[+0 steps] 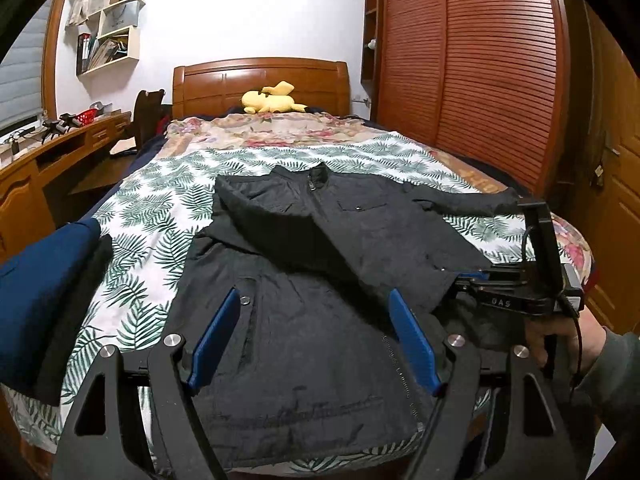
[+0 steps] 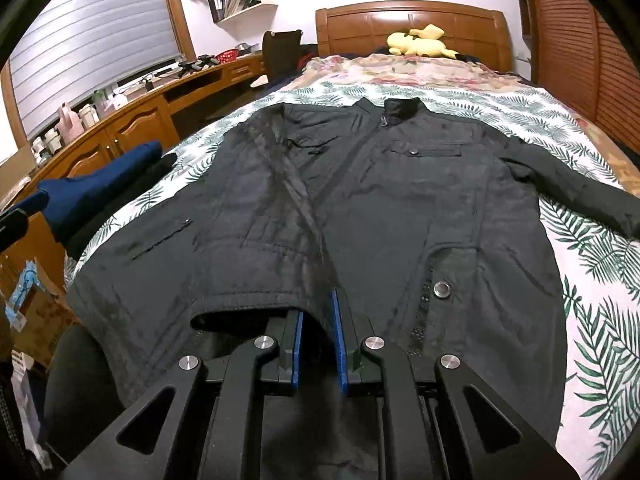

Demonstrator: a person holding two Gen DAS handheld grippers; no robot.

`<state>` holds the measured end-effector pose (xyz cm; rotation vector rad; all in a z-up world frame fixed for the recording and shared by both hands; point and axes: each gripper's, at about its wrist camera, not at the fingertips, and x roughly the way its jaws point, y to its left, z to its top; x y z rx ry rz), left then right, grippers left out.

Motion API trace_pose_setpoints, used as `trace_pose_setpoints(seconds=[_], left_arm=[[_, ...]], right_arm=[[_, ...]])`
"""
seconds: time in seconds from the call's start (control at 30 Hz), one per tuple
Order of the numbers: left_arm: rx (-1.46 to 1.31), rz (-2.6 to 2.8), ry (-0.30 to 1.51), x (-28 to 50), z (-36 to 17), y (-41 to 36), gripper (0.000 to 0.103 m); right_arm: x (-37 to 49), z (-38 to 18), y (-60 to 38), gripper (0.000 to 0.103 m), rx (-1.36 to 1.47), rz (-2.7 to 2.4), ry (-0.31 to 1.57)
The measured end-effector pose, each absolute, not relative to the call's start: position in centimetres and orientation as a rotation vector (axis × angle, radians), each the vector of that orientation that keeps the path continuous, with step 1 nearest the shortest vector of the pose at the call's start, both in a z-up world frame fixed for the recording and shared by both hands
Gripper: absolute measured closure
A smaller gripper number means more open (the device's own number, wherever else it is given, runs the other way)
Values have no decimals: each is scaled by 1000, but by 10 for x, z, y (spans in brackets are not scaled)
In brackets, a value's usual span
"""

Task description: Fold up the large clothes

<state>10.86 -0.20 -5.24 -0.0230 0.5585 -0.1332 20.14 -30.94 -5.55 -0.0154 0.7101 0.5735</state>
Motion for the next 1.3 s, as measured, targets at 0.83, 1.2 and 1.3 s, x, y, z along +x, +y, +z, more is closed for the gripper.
trace_pose_setpoints(seconds=[0.83, 1.2, 1.3], left_arm=[[-32, -86, 555, 109, -74, 43, 26], [-26, -82, 569, 108, -78, 34, 26], [-21, -85, 579, 112, -81, 30, 26]], right_arm=[[164, -39, -262, 48, -166, 676, 574], [195, -88, -233, 48, -274, 734, 744], [198, -89, -239, 71, -309, 728, 737]])
